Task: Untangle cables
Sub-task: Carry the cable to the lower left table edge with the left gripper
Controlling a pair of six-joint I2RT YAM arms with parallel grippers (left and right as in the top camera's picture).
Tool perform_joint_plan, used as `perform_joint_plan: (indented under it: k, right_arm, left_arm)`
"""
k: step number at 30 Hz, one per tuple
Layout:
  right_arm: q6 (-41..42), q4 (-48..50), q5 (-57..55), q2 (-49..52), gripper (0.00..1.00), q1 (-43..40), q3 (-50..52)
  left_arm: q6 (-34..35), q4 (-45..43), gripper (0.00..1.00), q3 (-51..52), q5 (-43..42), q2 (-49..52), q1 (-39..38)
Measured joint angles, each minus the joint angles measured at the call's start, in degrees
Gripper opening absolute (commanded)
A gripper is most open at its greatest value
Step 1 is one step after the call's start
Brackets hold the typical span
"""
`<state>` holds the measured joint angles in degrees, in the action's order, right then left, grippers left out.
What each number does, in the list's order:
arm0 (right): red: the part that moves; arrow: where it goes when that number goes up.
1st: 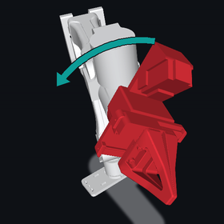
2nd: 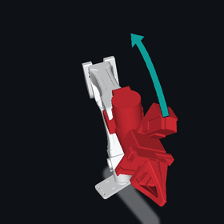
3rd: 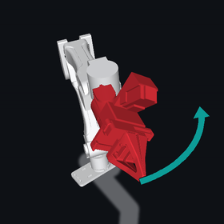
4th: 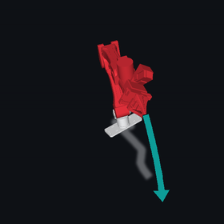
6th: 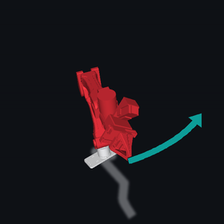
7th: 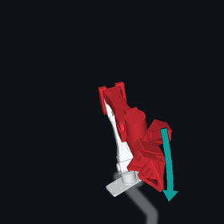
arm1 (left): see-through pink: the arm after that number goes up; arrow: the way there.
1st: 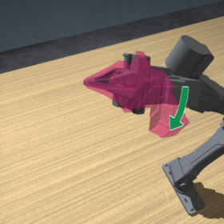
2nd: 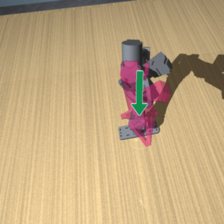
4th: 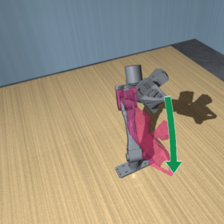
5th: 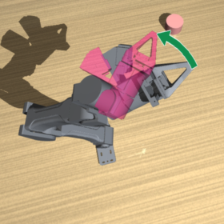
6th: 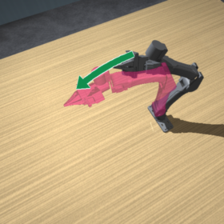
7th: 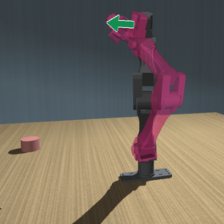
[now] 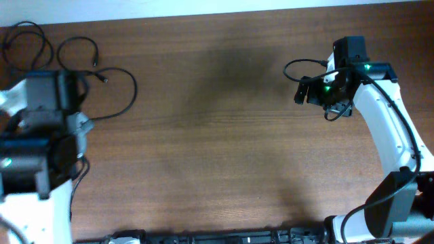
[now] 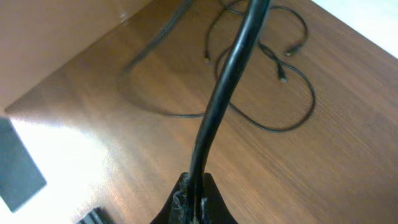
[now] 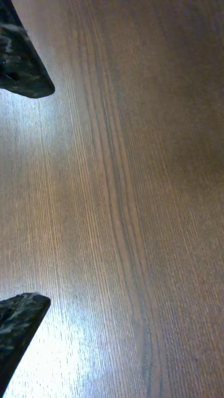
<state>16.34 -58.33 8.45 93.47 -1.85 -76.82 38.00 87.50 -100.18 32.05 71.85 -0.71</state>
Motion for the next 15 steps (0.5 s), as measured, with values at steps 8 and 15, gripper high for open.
perform_joint_plan:
  k: [8, 15]
  right_arm:
    - [0.0, 0.0, 0.0, 0.0, 0.99, 0.0, 0.0]
    - [0.0, 0.0, 0.0, 0.0, 0.99, 0.0, 0.0]
  left_arm:
    - [0.2, -2.4, 0.0, 0.1, -11.7, 3.7, 23.7]
    - [6.8, -3.9, 0.0, 0.2, -16.5, 17.9, 33.0]
